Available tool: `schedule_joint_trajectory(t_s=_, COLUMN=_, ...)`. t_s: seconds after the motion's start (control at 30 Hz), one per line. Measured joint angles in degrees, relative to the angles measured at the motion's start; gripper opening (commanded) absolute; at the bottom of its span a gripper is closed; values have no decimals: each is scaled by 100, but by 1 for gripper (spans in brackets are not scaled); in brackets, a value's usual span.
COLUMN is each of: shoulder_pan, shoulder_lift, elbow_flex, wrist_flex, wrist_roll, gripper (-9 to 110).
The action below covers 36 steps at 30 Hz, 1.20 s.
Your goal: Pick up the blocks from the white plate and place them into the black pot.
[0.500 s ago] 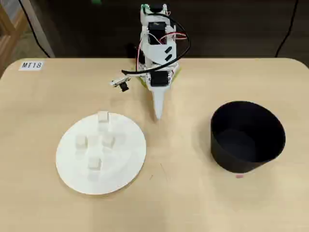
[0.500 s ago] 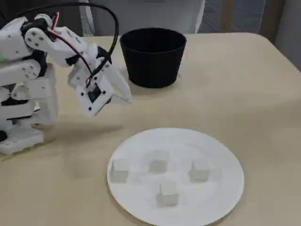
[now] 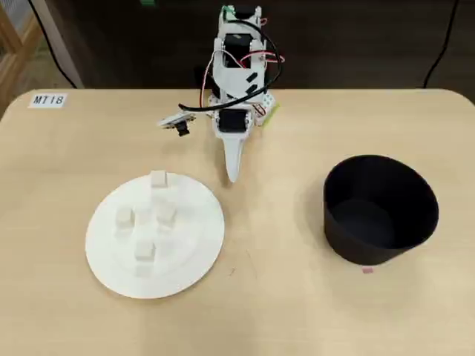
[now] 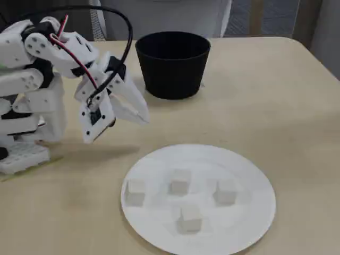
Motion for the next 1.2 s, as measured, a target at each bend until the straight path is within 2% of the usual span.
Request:
schedule_joint_trajectory(t_s=0.13, shoulder_pan=0, shoulder_lift=-9, elbow_flex=-44, wrist_flex=35, wrist_roll=0, gripper=-2)
schedule_joint_trajectory(t_s=0.3, shoulder_pan=457, shoulder_lift=-545, elbow_flex=-1503, wrist_flex=562, wrist_roll=-9, gripper=-2)
schedule_joint_trajectory(t_s=0.5, shoulder_pan=1125, shoulder_lift=-3059, elbow_flex=-4113, wrist_flex=1441, wrist_roll=-624, gripper=-2)
schedule_joint_trajectory(t_s=0.7, shoulder_pan=2461, shoulder_lift=-5449, elbow_flex=-6038, wrist_flex=2329, wrist_roll=-1107, gripper=-2)
schedule_joint_trajectory(t_s=0.97, shoulder_pan=3182, shoulder_lift=-7963, elbow_flex=-7559, wrist_flex=2382, wrist_roll=-475, gripper=-2)
schedule_joint_trajectory(t_s=1.2, shoulder_pan=3366, shoulder_lift=-9773, elbow_flex=-8991, wrist_flex=2549, wrist_roll=606, gripper=-2)
